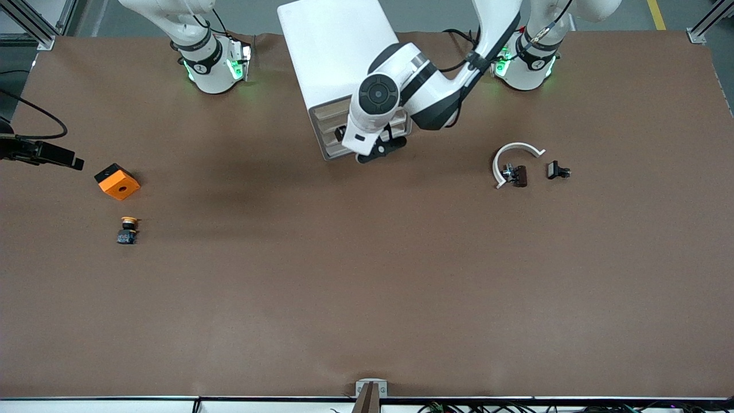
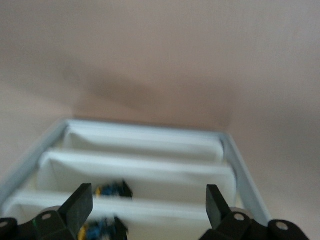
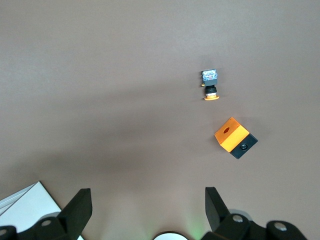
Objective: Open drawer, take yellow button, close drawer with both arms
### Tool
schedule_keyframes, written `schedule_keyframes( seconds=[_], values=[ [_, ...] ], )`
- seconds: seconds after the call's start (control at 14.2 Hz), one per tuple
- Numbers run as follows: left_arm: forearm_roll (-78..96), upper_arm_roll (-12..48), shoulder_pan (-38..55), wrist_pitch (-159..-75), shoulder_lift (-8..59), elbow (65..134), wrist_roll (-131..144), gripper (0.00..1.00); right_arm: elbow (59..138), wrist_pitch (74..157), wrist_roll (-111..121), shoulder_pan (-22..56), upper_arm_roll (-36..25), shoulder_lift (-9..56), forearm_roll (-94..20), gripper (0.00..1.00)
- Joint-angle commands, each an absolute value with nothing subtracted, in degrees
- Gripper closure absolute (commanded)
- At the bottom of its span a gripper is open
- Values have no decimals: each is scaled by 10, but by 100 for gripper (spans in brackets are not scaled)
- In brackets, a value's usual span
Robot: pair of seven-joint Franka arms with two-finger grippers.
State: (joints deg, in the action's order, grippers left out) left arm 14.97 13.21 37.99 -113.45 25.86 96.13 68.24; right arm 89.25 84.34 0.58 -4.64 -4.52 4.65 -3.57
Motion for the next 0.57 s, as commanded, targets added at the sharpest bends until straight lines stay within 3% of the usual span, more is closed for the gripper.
schedule_keyframes(
  seconds=[0.0,0.49],
  values=[
    [127,132,333,-1115,252,943,631,0,888,836,-1,-35,-46,47,-33,0],
    [47,133,211,-1005,227,912,388,0,849,812,-1,-20,-48,54,-16,0]
  ],
)
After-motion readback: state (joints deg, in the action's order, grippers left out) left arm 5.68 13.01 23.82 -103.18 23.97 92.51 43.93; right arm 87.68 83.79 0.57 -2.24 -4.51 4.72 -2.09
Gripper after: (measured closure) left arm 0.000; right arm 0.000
